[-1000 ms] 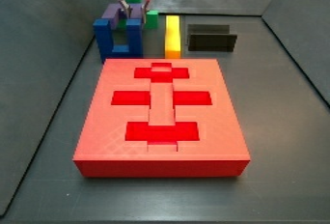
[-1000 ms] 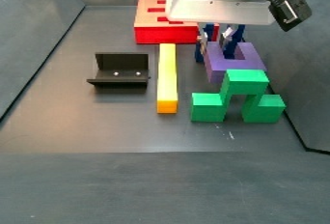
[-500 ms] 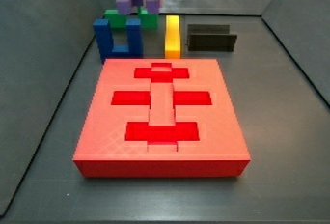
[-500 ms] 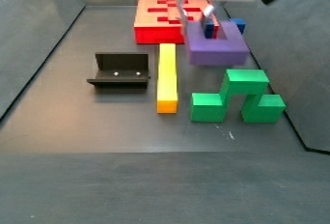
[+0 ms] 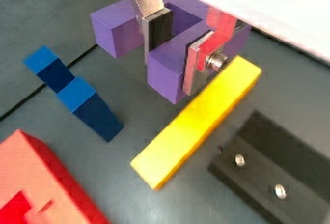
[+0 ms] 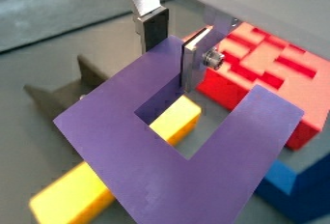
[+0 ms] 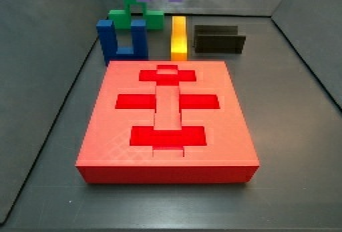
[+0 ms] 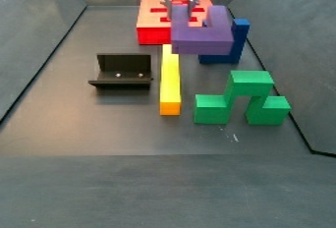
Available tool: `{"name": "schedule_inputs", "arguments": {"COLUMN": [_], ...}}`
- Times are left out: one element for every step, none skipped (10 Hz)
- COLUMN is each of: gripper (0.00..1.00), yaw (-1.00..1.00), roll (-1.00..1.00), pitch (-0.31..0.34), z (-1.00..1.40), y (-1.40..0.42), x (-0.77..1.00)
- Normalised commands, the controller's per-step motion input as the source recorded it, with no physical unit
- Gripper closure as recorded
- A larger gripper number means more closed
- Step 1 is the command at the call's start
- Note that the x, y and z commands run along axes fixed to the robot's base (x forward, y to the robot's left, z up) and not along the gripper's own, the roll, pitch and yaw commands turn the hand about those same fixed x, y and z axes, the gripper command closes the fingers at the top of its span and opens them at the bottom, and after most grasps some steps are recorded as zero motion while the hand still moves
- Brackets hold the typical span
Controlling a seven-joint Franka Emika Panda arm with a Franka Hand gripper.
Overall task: Pick up the purple object. Move up. Place the purple object on the fixture. Regrasp the purple object. Move to above the board. Insert the purple object.
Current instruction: Place the purple object on the fixture.
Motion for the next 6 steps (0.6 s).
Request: {"name": "schedule_inputs", "arguments": {"gripper": [1.00,1.00,1.00,1.00,1.00,1.00], "yaw": [-0.28,-0.29,-0.30,-0.31,-0.31,-0.30], "roll": [-0.82,-0.87,-0.90,-0.89,-0.95,-0.95], "pitch": [0.000,-0.014,-0.051,-0.043,-0.120,-0.117], "z": [0.17,0.14,0.07,0.00,-0.05,-0.06], "y": [0.00,0.02,0.03,0.03,0.03,0.03], "x": [0.88,0.87,0.86,0.85,0.80,0.80]}}
